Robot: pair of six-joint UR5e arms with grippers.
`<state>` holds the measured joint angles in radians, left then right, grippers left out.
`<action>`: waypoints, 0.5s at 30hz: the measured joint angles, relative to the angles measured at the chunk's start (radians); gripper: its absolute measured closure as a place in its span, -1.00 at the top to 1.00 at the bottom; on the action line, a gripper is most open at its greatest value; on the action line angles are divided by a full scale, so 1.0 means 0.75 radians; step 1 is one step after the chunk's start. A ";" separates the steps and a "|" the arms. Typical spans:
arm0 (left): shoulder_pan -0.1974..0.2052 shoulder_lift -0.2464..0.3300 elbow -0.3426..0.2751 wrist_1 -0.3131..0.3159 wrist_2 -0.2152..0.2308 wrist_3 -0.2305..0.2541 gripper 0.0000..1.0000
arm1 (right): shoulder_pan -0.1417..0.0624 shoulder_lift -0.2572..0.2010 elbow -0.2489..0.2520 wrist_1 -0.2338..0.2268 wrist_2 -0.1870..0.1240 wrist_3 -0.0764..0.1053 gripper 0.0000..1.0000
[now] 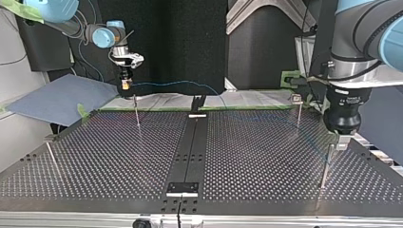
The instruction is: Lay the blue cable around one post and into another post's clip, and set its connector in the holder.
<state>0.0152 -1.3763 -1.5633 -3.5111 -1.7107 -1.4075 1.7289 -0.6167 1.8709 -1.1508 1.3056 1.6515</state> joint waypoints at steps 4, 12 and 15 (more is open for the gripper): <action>0.000 0.000 0.000 -0.045 -0.004 -0.008 1.00 | 0.002 0.000 0.000 0.000 0.000 0.000 -1.00; -0.001 0.000 -0.001 -0.144 -0.041 -0.075 1.00 | 0.008 0.002 0.000 0.004 0.000 -0.003 -1.00; 0.000 0.000 -0.003 -0.175 -0.069 -0.106 1.00 | 0.010 0.003 0.000 0.004 0.000 -0.003 -1.00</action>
<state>0.0151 -1.3765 -1.5653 -3.6423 -1.7621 -1.4866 1.7361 -0.6148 1.8709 -1.1481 1.3056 1.6495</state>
